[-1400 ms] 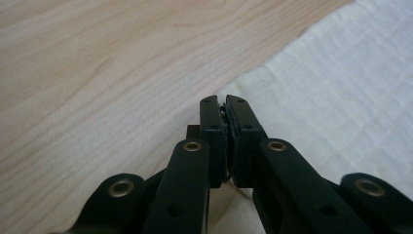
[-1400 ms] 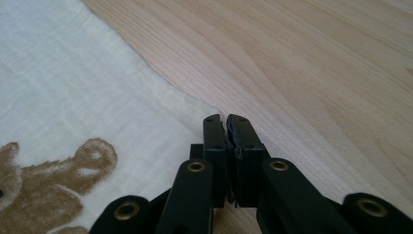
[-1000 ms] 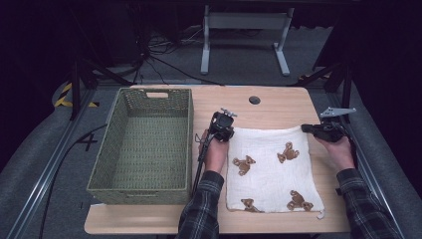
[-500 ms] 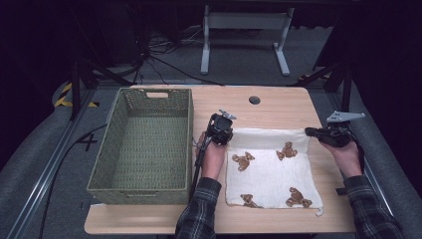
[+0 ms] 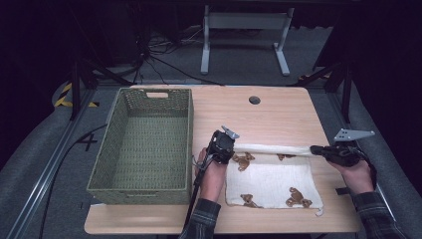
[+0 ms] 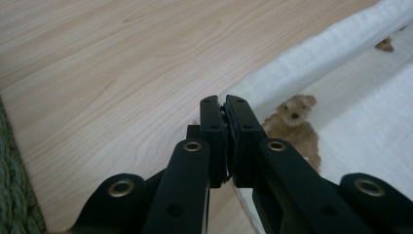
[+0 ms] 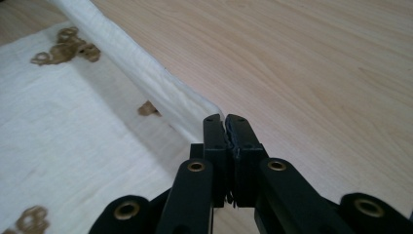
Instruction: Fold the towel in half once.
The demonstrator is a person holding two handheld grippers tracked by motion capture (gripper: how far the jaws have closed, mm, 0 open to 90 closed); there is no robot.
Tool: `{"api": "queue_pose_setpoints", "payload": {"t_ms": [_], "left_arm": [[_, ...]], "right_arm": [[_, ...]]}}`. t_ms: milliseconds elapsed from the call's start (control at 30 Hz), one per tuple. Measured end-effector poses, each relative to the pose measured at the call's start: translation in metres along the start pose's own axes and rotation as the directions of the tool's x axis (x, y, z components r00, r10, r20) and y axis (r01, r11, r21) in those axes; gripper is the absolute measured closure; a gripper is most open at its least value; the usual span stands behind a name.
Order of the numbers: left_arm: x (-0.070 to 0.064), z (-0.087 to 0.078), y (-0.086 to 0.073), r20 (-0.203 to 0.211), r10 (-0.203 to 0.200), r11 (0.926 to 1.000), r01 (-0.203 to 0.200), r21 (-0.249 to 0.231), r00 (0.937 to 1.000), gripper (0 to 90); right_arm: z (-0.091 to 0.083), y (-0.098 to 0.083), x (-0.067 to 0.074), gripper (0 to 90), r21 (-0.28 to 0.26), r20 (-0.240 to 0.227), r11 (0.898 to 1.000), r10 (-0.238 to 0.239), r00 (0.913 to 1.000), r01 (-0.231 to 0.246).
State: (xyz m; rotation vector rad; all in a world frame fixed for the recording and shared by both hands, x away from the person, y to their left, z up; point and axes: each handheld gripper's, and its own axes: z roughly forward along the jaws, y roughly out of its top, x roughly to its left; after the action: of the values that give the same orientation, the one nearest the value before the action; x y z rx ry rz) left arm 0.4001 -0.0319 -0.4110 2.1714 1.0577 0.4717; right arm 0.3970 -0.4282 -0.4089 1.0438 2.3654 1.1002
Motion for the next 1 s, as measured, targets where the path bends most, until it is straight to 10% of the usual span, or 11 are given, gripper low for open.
{"api": "queue_pose_setpoints", "payload": {"t_ms": [1000], "left_arm": [[-0.033,-0.057,-0.073,0.163,-0.042,0.9942,0.057,-0.091,0.9858,86.6]], "right_arm": [[-0.046,-0.054,0.066,87.6,0.011,-0.088,0.999,-0.045,0.9951,0.046]]}}
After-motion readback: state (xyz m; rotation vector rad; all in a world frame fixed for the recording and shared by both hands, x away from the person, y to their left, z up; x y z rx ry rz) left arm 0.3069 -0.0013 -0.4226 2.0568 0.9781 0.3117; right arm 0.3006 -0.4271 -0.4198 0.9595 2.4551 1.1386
